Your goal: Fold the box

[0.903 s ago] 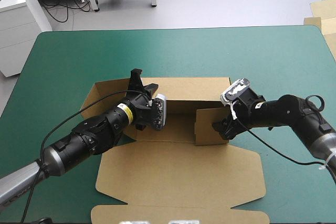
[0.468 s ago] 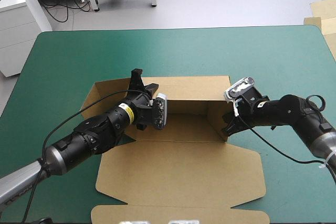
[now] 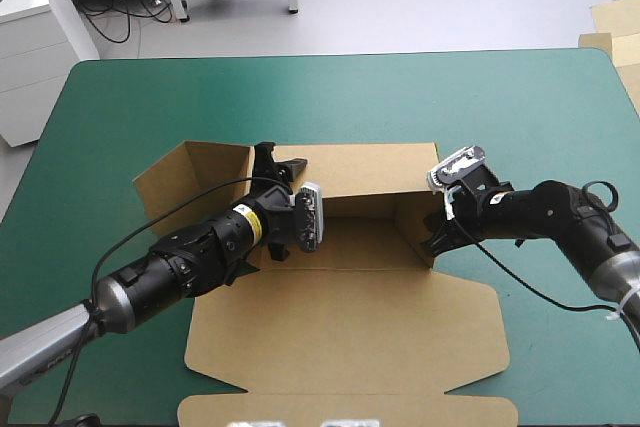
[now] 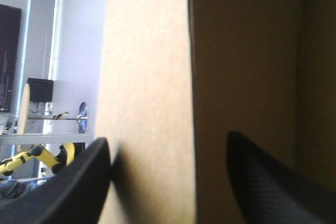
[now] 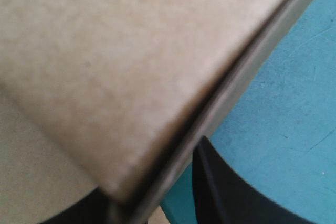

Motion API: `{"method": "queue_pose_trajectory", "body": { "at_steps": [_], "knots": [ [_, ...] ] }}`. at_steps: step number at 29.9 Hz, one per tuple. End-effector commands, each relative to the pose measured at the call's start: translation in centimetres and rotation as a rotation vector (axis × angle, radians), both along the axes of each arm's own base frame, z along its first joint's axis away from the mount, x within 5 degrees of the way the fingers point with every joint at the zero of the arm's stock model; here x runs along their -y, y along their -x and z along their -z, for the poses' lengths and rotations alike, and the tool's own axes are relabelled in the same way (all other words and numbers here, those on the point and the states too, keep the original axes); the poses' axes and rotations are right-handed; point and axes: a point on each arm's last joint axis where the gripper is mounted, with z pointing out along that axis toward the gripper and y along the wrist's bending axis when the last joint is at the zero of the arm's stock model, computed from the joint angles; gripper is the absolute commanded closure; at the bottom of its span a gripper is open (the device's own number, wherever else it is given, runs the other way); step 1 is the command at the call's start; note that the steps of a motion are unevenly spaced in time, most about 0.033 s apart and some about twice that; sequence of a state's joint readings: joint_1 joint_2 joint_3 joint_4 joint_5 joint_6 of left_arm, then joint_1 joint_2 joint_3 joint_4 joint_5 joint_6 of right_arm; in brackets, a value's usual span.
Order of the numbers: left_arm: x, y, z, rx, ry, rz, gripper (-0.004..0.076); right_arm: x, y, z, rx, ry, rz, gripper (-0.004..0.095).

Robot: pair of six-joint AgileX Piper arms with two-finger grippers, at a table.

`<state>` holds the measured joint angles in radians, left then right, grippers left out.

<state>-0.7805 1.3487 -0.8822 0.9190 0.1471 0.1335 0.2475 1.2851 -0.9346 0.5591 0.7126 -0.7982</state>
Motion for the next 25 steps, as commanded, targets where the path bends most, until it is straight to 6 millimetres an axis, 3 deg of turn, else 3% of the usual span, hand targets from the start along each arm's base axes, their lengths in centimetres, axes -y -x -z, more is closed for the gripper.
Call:
{"method": "queue_pose_trajectory", "body": {
  "at_steps": [1,7,14,18,21,25],
  "knots": [
    [1.1,0.5,-1.5,-0.020,0.142,0.032,0.0120,-0.6,-0.2,-1.8,0.080,-0.090,0.021,0.0924],
    [2.2,0.6,-4.7,0.004,0.196,-0.008,0.0120,0.2,-1.4,-2.3,0.179,-0.073,0.152,0.0924],
    [4.4,2.8,-8.1,0.045,0.230,0.041,0.0120,1.3,-2.5,-2.8,0.285,-0.019,0.270,0.0924],
    [4.8,3.8,-9.3,0.055,0.165,-0.003,0.0164,1.5,-2.6,-2.9,0.290,-0.031,0.303,0.0924],
    [4.7,4.3,-10.1,0.066,0.115,-0.041,0.0258,1.6,-2.7,-3.1,0.297,-0.052,0.332,0.0925],
    [4.5,4.5,-10.8,0.053,0.104,-0.077,0.0572,1.6,-2.8,-3.1,0.303,-0.061,0.340,0.0925]
  ]
}}
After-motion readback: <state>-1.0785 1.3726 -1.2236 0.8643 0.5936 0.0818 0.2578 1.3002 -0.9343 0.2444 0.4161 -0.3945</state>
